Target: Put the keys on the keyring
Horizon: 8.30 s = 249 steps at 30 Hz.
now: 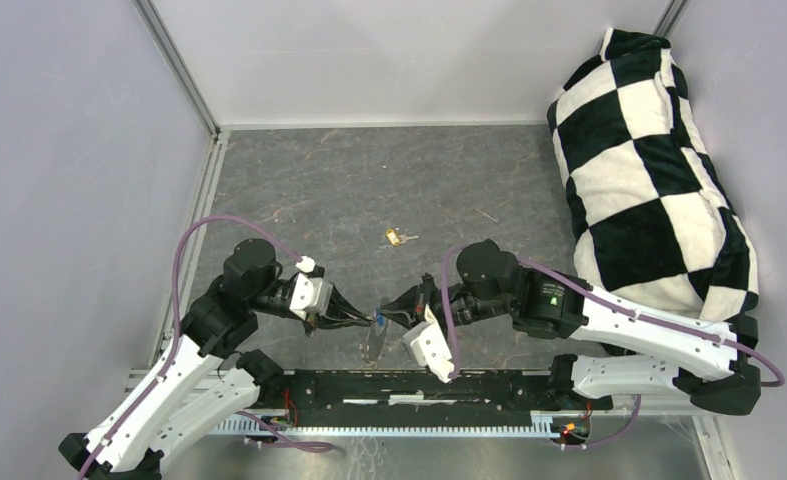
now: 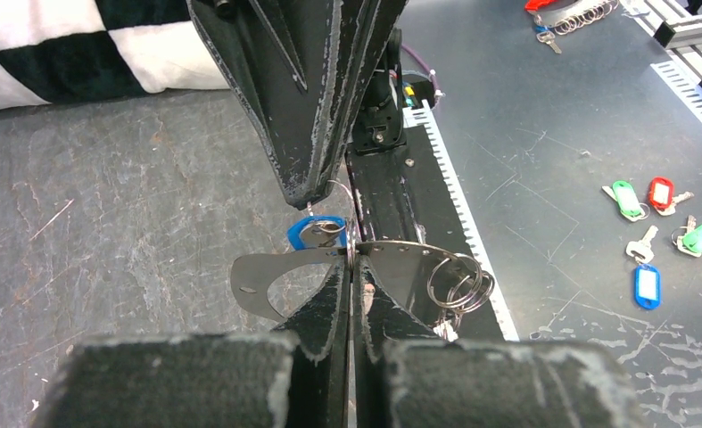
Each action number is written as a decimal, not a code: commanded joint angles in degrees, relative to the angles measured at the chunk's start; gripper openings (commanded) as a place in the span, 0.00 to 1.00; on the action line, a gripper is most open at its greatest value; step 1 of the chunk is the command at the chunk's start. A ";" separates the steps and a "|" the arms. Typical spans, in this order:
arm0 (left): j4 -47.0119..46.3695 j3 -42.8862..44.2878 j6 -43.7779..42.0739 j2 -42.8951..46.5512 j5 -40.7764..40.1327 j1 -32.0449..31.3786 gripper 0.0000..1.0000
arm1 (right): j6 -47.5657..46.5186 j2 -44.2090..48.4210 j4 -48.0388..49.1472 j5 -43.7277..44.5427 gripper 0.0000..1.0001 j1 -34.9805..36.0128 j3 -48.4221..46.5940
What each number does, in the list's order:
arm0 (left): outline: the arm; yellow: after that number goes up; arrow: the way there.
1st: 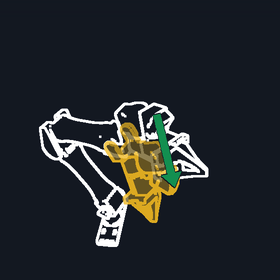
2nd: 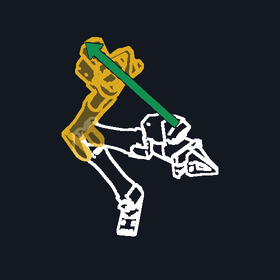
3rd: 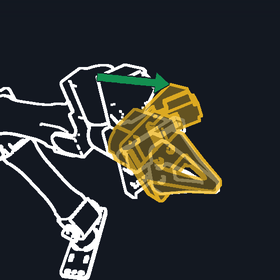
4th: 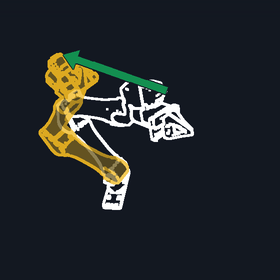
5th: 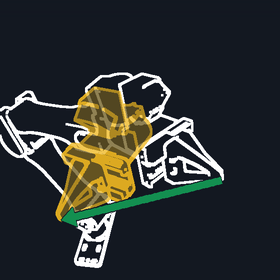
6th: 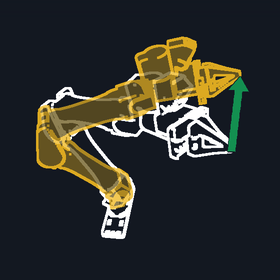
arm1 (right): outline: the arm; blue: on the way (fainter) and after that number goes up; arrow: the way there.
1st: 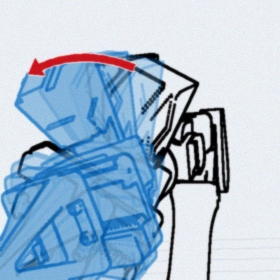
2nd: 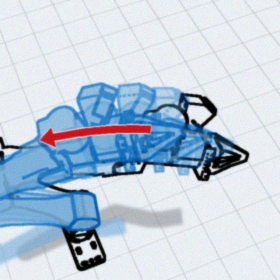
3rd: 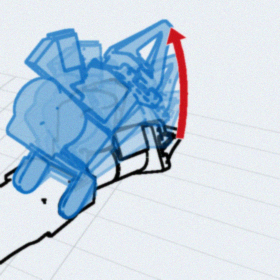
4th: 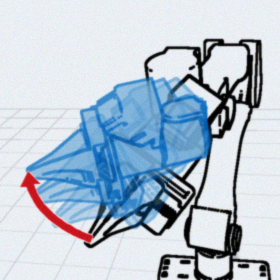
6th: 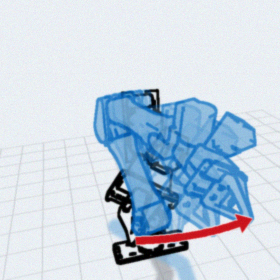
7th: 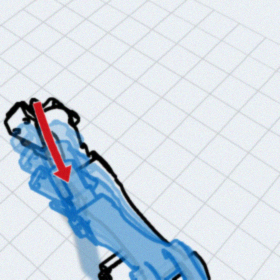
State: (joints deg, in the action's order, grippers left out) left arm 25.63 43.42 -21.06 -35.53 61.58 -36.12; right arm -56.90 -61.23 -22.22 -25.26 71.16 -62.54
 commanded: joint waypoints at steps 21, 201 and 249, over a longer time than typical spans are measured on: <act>-1.30 0.71 2.33 0.24 -1.21 -0.10 0.02 | -0.85 1.33 -0.65 5.87 0.00 1.45 0.35; -13.10 -4.19 9.17 8.80 -16.47 -0.09 0.02 | 31.98 -14.77 -8.13 -6.28 0.11 -7.45 -19.81; -4.05 -1.69 -10.73 10.82 -25.36 -0.09 0.62 | 32.29 -17.64 -18.08 -5.09 0.00 -7.44 -25.20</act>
State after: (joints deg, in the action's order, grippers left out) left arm 23.46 40.45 -25.74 -25.52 36.14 -36.12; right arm -24.51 -78.78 -41.74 -29.52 63.48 -85.69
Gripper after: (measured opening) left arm 0.614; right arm 0.010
